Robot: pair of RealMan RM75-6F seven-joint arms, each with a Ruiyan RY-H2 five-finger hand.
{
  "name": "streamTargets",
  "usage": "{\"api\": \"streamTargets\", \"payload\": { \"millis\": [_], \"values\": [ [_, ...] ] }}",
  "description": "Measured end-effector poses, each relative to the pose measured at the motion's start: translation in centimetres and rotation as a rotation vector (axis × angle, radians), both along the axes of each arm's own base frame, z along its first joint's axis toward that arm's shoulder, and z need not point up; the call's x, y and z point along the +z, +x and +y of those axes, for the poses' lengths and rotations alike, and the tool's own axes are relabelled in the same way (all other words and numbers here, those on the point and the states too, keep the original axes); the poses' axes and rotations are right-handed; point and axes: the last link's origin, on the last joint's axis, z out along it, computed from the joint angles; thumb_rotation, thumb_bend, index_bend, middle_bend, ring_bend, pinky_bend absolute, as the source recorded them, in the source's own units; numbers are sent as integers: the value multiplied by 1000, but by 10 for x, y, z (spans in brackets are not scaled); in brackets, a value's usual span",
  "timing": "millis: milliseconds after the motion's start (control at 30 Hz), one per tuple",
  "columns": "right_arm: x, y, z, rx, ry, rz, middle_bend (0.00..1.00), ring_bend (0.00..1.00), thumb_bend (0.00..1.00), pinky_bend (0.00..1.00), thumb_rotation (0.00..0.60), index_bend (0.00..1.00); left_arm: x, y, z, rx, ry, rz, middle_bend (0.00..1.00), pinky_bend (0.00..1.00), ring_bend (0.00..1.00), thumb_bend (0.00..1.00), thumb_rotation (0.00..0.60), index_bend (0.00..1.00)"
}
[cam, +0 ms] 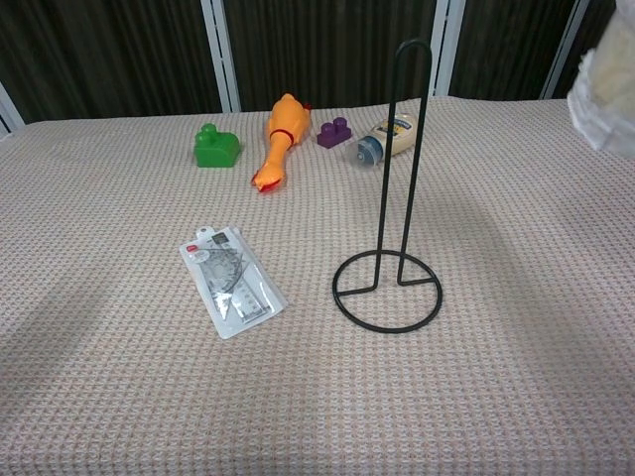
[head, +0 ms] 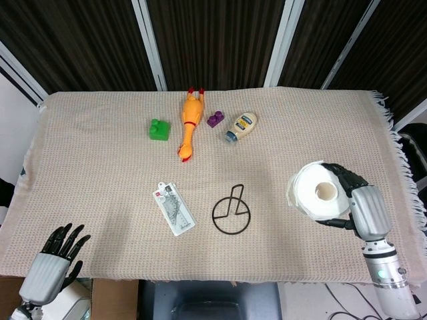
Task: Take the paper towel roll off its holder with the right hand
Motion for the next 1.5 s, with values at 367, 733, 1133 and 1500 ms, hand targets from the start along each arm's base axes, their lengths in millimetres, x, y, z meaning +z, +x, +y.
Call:
{"api": "streamTargets", "payload": {
  "millis": [367, 733, 1133, 1500],
  "values": [
    [-60, -117, -11, -104, 129, 74, 336, 240, 119, 349, 600, 383, -1, -2, 2, 15, 0, 10, 95, 151, 5, 438, 600, 214],
    [-83, -116, -3, -97, 334, 1, 0, 0, 104, 60, 600, 0, -3, -2, 3, 17, -6, 13, 95, 151, 5, 438, 600, 214],
    [-10, -59, 24, -72, 323, -27, 0, 0, 104, 62, 600, 0, -4, 2, 4, 17, -1, 18, 94, 151, 4, 438, 600, 214],
    [11, -69, 54, -204, 55, 250, 0, 0, 104, 66, 600, 0, -3, 9, 4, 2, 14, 28, 95, 151, 5, 439, 600, 213]
  ]
}}
